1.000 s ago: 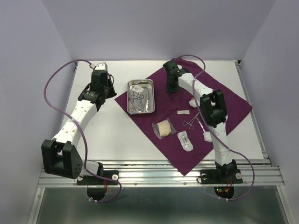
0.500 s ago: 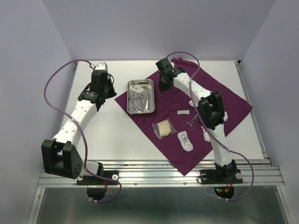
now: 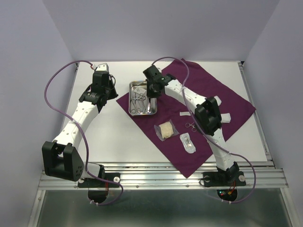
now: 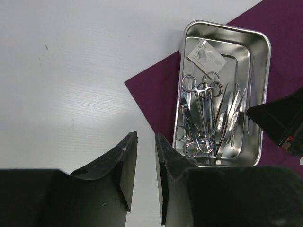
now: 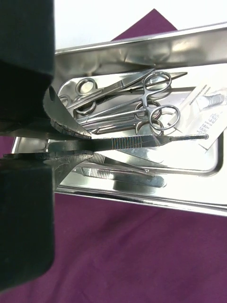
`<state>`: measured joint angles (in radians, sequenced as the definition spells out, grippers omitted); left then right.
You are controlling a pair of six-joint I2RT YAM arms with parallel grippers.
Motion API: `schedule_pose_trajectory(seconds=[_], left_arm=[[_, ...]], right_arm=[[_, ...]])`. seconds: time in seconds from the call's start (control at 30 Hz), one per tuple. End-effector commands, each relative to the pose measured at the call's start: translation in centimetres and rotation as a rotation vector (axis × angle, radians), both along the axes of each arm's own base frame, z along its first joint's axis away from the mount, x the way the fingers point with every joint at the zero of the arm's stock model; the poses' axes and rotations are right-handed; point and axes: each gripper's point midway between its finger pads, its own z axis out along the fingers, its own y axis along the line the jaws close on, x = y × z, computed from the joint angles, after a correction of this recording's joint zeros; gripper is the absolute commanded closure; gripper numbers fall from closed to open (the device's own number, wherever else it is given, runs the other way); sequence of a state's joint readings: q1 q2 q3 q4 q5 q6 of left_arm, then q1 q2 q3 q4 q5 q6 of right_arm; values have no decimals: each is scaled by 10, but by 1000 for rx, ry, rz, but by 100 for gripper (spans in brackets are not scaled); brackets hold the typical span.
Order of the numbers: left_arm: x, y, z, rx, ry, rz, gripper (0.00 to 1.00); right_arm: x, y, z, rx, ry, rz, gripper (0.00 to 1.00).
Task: Prepare the surgical pack
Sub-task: Place the medical item in the container.
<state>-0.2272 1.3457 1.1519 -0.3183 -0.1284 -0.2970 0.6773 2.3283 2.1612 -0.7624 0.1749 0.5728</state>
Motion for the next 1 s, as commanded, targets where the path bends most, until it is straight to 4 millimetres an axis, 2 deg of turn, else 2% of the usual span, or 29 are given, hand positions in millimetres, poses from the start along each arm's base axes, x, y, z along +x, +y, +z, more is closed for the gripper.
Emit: schedule_pose_trajectory(seconds=[0.0, 0.27, 0.4, 0.47, 0.63, 0.8, 0.9, 0.93, 0.97], left_arm=[[5, 4, 13, 6, -38, 12, 67], [4, 4, 13, 7, -36, 14, 67], [3, 5, 12, 8, -34, 17, 67], [4, 5, 11, 8, -34, 17, 67], [4, 4, 11, 7, -32, 14, 67], [4, 3, 11, 5, -35, 12, 67], [3, 4, 12, 4, -37, 12, 67], [3, 4, 12, 4, -36, 12, 67], [3, 3, 13, 1, -40, 9, 67]], right_arm=[[0, 6, 32, 75, -55, -19, 93], [-8, 5, 26, 68, -45, -20, 91], [-11, 3, 26, 68, -43, -22, 73], [-11, 1, 33, 73, -57, -25, 66], [-9, -11, 59, 57, -122, -56, 65], [-10, -36, 81, -1, -186, -114, 65], [-10, -68, 82, -33, -186, -187, 63], [-14, -92, 73, -56, -161, -234, 63], [-16, -105, 68, -64, -148, -261, 63]])
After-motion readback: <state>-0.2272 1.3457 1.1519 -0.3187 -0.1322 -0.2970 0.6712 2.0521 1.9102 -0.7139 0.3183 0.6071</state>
